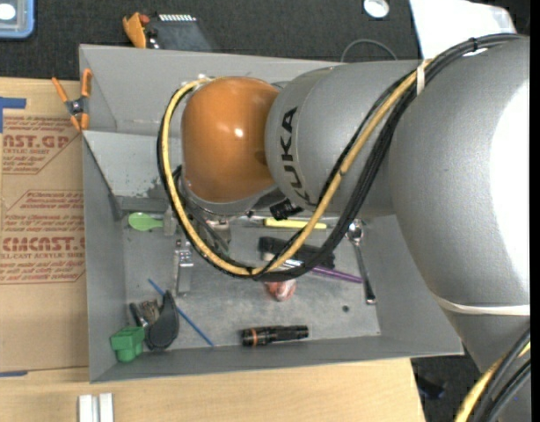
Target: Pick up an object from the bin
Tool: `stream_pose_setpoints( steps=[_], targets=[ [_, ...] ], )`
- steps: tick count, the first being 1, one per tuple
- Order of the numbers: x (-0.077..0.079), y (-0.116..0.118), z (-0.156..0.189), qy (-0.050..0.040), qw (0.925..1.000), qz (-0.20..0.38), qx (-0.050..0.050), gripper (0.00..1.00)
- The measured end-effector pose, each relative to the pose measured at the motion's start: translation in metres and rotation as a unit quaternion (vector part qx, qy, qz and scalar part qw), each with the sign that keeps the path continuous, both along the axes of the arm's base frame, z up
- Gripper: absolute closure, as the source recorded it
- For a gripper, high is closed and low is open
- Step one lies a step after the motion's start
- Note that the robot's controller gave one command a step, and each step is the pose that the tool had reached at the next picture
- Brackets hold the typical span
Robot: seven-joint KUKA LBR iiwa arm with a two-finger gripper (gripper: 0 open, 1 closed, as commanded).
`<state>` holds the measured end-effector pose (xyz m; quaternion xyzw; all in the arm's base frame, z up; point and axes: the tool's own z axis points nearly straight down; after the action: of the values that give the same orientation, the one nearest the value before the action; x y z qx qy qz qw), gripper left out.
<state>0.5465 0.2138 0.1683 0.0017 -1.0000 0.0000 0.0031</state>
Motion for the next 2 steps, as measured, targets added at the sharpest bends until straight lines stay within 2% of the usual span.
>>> stream_pose_setpoints(
  steps=[1, 2],
  targets=[
    [0.002, -0.001, 0.005, -0.0036, 1.0, -0.001, 0.001, 0.0],
    [-0.03, 0.012, -0.055, -0.0053, 0.9837, 0.18, 0.002, 0.0]
  ],
)
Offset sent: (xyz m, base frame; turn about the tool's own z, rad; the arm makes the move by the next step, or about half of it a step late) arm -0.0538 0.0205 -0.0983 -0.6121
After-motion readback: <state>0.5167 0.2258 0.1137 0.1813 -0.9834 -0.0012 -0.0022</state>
